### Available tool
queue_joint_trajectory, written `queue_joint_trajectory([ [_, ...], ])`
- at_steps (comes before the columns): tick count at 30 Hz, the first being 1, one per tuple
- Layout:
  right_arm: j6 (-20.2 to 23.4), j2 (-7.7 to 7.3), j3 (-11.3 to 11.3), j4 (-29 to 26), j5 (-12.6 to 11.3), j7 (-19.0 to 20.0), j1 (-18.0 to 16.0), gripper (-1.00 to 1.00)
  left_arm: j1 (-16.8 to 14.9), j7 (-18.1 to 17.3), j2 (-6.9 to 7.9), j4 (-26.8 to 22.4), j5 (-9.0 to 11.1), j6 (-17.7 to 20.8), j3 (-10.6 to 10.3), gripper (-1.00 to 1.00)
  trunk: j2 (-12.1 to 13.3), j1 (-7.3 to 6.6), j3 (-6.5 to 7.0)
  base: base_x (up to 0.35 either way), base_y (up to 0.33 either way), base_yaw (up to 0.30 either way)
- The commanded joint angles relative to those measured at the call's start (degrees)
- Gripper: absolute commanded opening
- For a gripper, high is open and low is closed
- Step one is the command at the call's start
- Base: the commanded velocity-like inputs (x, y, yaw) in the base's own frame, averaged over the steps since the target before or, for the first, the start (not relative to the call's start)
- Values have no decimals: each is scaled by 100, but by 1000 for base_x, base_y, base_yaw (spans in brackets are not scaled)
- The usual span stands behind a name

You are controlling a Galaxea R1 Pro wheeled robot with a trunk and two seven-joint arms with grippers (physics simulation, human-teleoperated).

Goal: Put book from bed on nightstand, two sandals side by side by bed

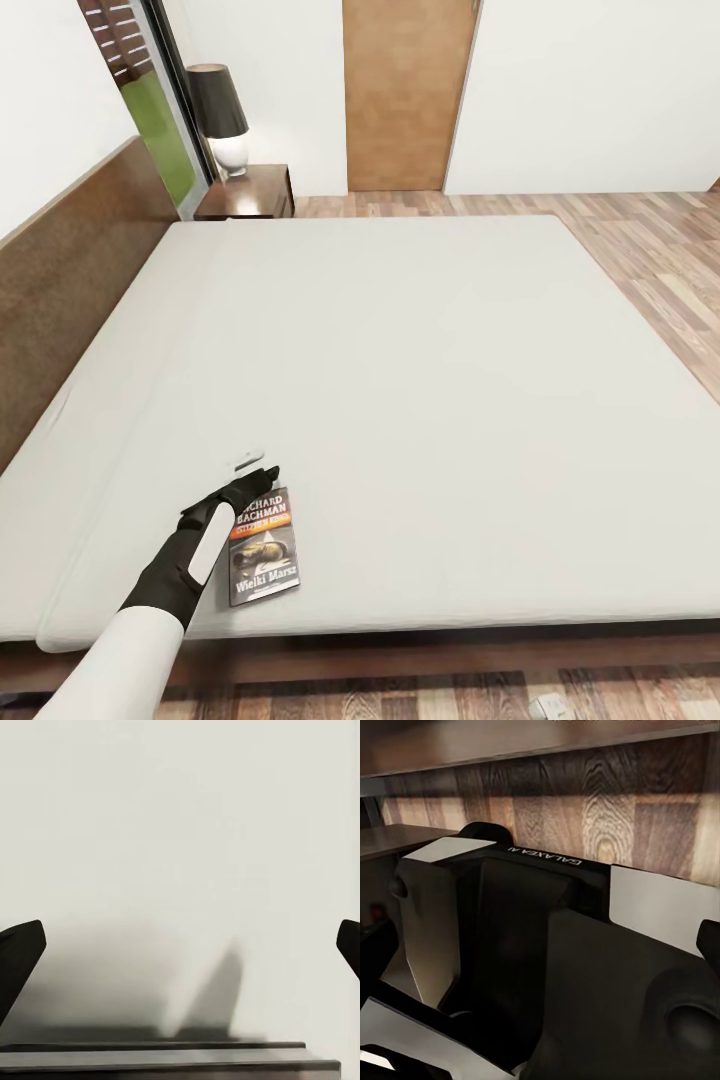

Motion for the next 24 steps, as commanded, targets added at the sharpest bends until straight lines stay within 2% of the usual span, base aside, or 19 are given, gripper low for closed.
queue_joint_trajectory([
  [1, 37, 2, -49, -4, 37, 30, -2, 100, 0, 21, -4, 115, 112, 24, 9, 100, -2, 1, -4, 0, 0, 0],
  [14, 37, 2, -49, -9, 37, 30, -2, 100, 0, 21, 0, 115, 120, 24, 16, 100, -2, 1, -4, -2, 0, 0],
  [24, 37, 2, -51, -6, 36, 30, -2, 100, 0, 21, 5, 115, 123, 24, 18, 100, -2, 1, -4, -79, 0, 0],
])
